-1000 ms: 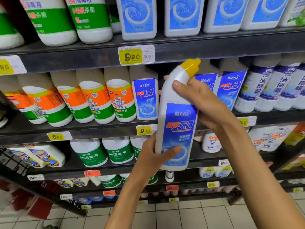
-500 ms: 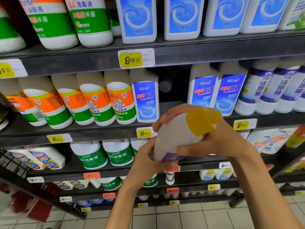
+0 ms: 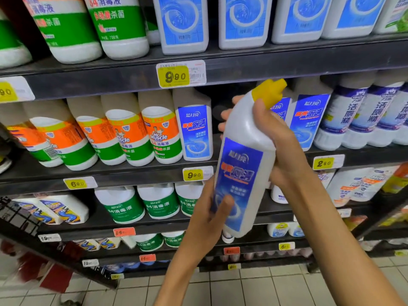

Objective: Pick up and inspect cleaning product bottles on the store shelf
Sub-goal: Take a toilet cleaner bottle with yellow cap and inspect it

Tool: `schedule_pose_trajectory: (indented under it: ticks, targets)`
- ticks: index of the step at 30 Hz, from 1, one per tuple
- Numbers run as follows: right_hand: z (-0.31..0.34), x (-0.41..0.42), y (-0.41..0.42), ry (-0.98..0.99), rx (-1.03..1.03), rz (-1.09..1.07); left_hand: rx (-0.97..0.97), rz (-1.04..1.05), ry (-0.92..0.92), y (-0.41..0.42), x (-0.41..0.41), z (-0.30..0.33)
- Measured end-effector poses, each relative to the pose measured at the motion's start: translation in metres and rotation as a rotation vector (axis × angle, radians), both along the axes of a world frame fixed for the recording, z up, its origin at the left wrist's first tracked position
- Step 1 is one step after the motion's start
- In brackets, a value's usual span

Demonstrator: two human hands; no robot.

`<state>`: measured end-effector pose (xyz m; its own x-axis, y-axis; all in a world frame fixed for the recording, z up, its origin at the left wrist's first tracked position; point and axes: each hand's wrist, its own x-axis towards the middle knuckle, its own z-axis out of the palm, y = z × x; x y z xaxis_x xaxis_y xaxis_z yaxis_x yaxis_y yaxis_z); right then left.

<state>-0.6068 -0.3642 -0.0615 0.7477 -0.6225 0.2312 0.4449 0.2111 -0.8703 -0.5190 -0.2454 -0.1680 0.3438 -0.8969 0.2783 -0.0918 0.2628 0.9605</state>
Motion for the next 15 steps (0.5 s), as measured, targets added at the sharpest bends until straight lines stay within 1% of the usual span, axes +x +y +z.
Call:
schedule_pose_trajectory:
  ticks: [1,3,4,5,6,8,9,10,12,13,15]
  targets:
    - [0.001,0.001,0.002,-0.018,0.042,-0.042,0.0,0.043,-0.036,-0.003,-0.003,0.002]
    - [0.002,0.003,0.003,-0.069,0.094,-0.055,0.035,0.116,-0.016,-0.008,-0.006,0.01]
    - [0.005,0.003,0.003,-0.091,0.099,-0.03,0.059,0.141,0.033,-0.009,-0.007,0.013]
    - [0.007,0.003,0.002,-0.102,0.096,-0.01,0.087,0.125,0.128,-0.009,-0.005,0.013]
    - [0.009,0.004,-0.002,-0.102,0.089,0.004,0.118,0.064,0.271,-0.008,-0.004,0.014]
    - [0.01,0.008,-0.008,-0.064,0.063,0.0,0.179,-0.188,0.537,-0.004,-0.004,0.019]
    - [0.008,0.011,-0.01,-0.046,0.049,-0.004,0.18,-0.321,0.603,-0.003,-0.006,0.02]
    - [0.005,0.014,-0.011,-0.04,0.056,-0.001,0.185,-0.375,0.636,-0.004,-0.009,0.018]
    - [-0.003,0.017,-0.011,-0.042,0.097,0.0,0.23,-0.328,0.617,-0.007,-0.014,0.014]
    - [-0.006,0.017,-0.012,-0.037,0.089,-0.023,0.242,-0.256,0.562,-0.007,-0.014,0.011]
    - [-0.009,0.014,-0.013,0.015,-0.028,-0.164,0.236,-0.144,0.458,-0.005,-0.009,0.01]
